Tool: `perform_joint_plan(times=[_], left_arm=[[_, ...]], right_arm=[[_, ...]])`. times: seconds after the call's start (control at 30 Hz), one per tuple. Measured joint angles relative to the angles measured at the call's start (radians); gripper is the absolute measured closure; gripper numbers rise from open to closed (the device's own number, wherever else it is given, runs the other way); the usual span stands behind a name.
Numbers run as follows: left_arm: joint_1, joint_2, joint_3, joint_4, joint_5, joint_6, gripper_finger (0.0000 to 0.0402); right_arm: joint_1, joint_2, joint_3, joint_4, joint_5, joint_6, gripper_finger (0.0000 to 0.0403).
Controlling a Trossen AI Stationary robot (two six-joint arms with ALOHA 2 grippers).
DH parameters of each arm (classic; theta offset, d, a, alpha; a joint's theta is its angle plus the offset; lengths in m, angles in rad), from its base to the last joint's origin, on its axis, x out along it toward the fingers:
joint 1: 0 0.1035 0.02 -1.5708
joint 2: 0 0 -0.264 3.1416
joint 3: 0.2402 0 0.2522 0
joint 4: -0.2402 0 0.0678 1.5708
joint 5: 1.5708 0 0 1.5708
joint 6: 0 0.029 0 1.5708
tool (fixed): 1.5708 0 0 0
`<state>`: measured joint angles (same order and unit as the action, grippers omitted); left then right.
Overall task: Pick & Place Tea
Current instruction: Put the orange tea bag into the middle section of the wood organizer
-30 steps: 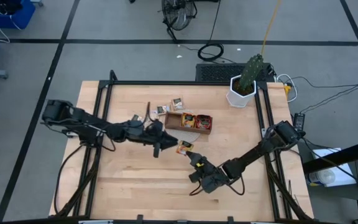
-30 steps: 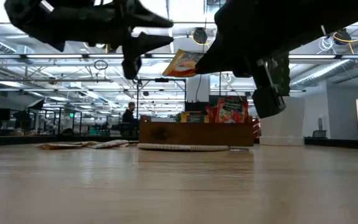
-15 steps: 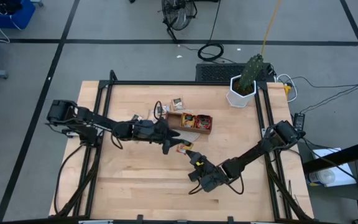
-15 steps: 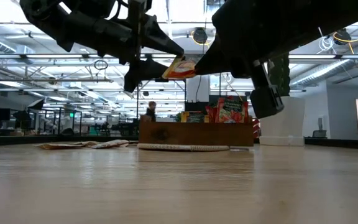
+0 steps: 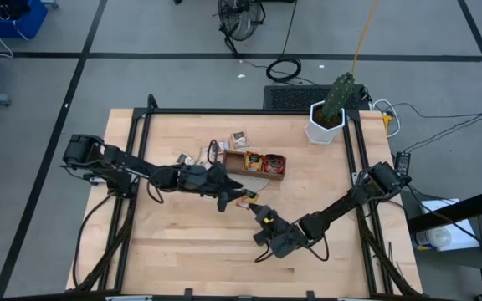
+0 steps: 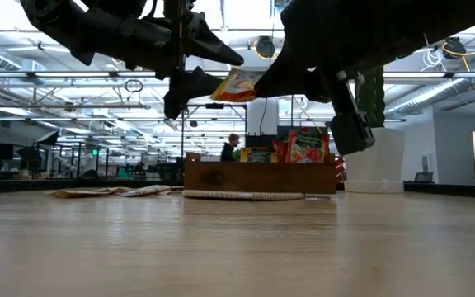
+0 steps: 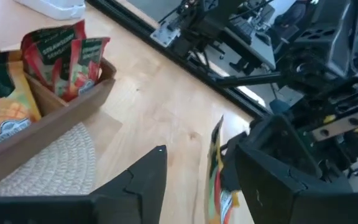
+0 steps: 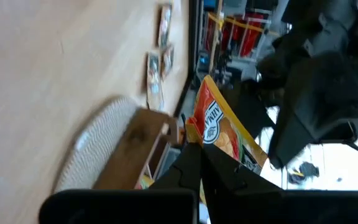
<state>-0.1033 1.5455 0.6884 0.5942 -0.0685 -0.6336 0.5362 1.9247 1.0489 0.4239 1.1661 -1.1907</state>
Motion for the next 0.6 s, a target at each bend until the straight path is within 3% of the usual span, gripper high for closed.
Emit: perform_joint_plan(times=[0.6], left_arm=[[-0.004, 0.000, 0.000, 0.011, 0.000, 0.000, 0.0259]], right_arm=[[-0.012, 0.000, 0.000, 0.021, -0.019, -0.004, 0.0403]])
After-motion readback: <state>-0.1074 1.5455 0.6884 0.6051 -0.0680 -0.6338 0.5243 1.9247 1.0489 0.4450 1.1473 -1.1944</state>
